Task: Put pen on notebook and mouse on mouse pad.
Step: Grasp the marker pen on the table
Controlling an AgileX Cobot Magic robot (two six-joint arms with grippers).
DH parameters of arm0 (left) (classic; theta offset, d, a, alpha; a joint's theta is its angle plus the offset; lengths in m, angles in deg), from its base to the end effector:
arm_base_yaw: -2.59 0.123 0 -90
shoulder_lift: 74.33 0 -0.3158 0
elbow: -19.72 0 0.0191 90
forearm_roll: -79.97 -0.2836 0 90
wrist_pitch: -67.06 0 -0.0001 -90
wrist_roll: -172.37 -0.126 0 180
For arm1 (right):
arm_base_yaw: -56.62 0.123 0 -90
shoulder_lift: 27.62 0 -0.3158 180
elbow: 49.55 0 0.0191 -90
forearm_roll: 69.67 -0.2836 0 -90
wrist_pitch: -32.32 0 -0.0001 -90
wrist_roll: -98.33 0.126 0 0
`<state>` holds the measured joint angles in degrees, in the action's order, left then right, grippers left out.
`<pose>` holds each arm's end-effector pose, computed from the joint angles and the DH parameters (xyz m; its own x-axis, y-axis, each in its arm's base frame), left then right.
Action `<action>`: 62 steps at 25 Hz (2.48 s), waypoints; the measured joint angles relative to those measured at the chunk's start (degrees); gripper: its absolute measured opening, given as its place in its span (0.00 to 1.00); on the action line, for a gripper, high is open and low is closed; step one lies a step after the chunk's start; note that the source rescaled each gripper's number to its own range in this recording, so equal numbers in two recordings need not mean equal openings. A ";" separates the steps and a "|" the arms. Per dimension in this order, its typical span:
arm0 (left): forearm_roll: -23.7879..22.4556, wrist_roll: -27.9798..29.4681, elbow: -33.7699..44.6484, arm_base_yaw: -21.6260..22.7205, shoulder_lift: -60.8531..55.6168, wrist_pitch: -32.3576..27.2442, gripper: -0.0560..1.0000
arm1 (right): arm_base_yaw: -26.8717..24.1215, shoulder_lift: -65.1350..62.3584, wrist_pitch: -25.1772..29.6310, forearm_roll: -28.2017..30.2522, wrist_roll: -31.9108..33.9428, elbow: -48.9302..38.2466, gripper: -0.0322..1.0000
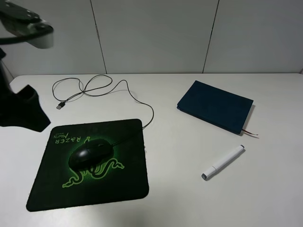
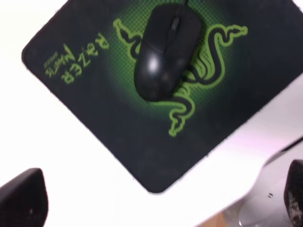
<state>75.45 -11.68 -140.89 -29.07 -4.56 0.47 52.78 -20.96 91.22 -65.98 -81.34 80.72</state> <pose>0.1969 -0.1107 0.3280 -0.7209 0.5639 -0.4029 0.5746 0.8113 0.1075 0.0252 -0.0087 0.2788 -0.4285 0.0012 -0.9036 0.1048 0.9933 -0.0484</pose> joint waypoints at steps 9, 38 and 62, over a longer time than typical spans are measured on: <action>1.35 0.98 3.07 0.00 -18.85 -1.04 1.00 | 0.00 0.00 0.00 0.00 0.00 0.00 1.00; 1.51 1.40 30.02 22.82 -57.05 5.31 1.00 | 0.00 0.00 0.00 0.00 0.00 0.00 1.00; 2.84 2.00 30.46 30.37 -63.08 5.74 1.00 | 0.00 0.00 0.00 0.00 0.00 0.00 1.00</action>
<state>78.29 -9.68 -110.43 1.31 -67.64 6.21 52.78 -20.96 91.22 -65.98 -81.34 80.72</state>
